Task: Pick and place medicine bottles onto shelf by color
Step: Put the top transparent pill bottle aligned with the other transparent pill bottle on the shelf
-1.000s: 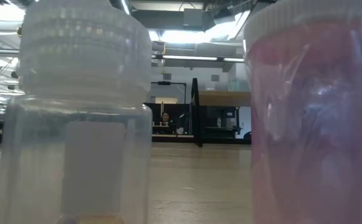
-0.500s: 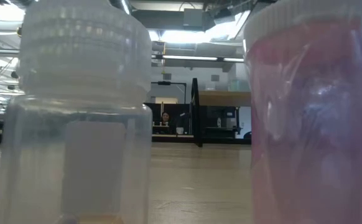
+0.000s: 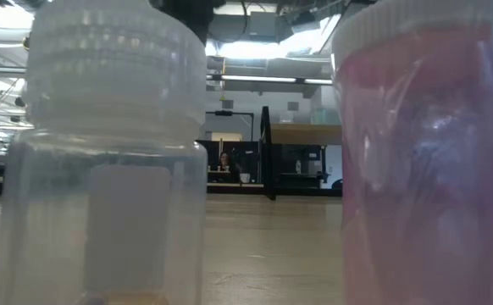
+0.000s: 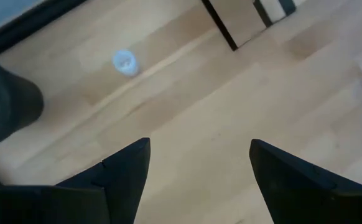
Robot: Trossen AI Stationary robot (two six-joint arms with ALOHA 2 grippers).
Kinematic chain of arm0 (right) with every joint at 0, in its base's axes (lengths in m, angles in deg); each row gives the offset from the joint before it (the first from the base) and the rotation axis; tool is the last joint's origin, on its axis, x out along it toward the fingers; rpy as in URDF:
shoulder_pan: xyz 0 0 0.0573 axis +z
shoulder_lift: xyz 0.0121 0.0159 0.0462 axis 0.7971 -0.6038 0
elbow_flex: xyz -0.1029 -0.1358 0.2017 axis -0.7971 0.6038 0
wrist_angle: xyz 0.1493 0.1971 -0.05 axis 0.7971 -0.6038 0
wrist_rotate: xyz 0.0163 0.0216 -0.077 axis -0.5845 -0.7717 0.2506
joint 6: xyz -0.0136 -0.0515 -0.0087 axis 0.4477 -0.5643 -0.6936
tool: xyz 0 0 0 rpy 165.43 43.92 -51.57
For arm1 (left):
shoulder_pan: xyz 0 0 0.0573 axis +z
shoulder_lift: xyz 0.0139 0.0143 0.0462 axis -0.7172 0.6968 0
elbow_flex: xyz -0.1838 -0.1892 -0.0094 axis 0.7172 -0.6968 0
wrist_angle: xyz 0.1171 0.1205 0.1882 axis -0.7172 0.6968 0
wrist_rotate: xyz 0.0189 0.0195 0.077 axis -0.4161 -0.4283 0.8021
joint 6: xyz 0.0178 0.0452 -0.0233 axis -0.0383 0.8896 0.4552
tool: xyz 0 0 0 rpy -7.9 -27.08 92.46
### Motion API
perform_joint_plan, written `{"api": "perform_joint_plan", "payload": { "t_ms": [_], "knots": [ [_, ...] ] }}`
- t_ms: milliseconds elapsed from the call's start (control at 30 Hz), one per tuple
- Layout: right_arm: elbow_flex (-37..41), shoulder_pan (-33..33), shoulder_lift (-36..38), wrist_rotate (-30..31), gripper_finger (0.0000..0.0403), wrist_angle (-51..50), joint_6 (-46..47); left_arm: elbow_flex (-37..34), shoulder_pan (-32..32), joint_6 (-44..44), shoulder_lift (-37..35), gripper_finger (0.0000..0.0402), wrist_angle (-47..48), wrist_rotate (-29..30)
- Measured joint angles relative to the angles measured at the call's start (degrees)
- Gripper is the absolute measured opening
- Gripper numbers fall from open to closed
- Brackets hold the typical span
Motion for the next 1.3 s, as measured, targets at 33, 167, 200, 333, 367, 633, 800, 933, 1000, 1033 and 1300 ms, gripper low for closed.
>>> {"api": "perform_joint_plan", "payload": {
  "t_ms": [33, 167, 200, 333, 367, 633, 800, 933, 1000, 1033, 1300],
  "knots": [
    [0.0, 0.0, 0.0, 1.1, 0.0236, 0.1, 0.8, -1.1, 0.7, 0.7, 0.0, 0.0270, -1.2, 0.0],
    [0.0, 0.0, 0.0, 9.6, 0.0236, 0.0, 1.6, -5.9, 3.1, 3.5, 0.0, 0.0270, -6.3, 0.2],
    [0.0, 0.0, 0.0, 11.4, 0.0236, 0.0, 1.7, -7.1, 3.7, 4.0, 0.0, 0.0270, -7.5, 0.2],
    [0.0, -0.1, 0.0, 13.9, 0.0236, 0.0, 1.2, -12.1, 5.6, 6.9, 0.0, 0.0270, -13.5, 0.2],
    [0.0, -0.1, 0.0, 13.9, 0.0236, 0.2, 1.2, -13.4, 6.0, 7.4, 0.0, 0.0270, -15.2, 0.2],
    [0.0, -0.1, -0.1, 13.9, 0.0236, 2.7, 2.8, -23.2, 8.6, 13.7, 0.0, 0.0270, -23.3, 3.0],
    [0.0, -0.1, -0.3, 14.0, 0.0236, 4.8, 5.6, -29.2, 10.5, 19.4, 0.0, 0.0270, -31.3, 3.2],
    [0.1, -0.1, -0.3, 14.0, 0.0236, 6.4, 5.6, -33.0, 11.9, 19.6, 0.0, 0.0270, -36.9, 3.1],
    [0.1, -0.1, -0.3, 14.0, 0.0236, 6.8, 5.6, -34.8, 12.5, 19.6, 0.0, 0.0270, -38.5, 3.1],
    [0.1, -0.1, -0.3, 14.0, 0.0236, 6.9, 5.6, -35.5, 12.8, 19.6, 0.0, 0.0270, -39.7, 3.1],
    [0.1, -0.7, -0.3, 14.1, 0.0236, 8.6, 5.7, -41.4, 13.8, 22.6, 0.0, 0.0270, -49.0, 0.3]
  ]
}}
